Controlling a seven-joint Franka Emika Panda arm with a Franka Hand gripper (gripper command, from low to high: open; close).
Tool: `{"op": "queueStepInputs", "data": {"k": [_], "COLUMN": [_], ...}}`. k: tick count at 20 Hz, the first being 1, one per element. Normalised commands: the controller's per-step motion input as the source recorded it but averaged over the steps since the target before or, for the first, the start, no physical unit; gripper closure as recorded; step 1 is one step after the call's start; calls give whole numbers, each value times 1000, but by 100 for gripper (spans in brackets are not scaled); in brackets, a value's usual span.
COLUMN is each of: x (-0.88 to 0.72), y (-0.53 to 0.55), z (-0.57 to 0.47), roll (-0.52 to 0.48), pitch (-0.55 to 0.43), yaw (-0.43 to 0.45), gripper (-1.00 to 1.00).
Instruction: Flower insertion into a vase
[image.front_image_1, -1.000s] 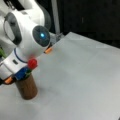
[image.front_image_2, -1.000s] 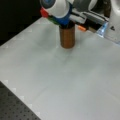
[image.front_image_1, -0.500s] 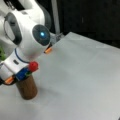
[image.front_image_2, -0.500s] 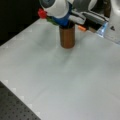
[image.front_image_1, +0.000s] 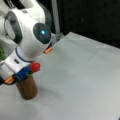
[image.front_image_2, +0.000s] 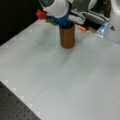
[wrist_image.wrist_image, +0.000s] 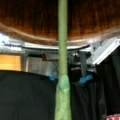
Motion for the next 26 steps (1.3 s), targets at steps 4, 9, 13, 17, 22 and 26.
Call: {"op": "queueStepInputs", "data": {"k": [4,9,13,17,22,26], "x": [207,207,207,207,207,207], "y": [98,97,97,97,97,97], "z": [-32,-32,-32,-33,-33,-33], "roll": [-15,-15,-15,-15,-15,-15], "pitch": [49,49,49,49,49,49], "yaw": [-134,-134,-134,-134,-134,-134], "gripper": [-100,-100,-100,-100,-100,-100]}}
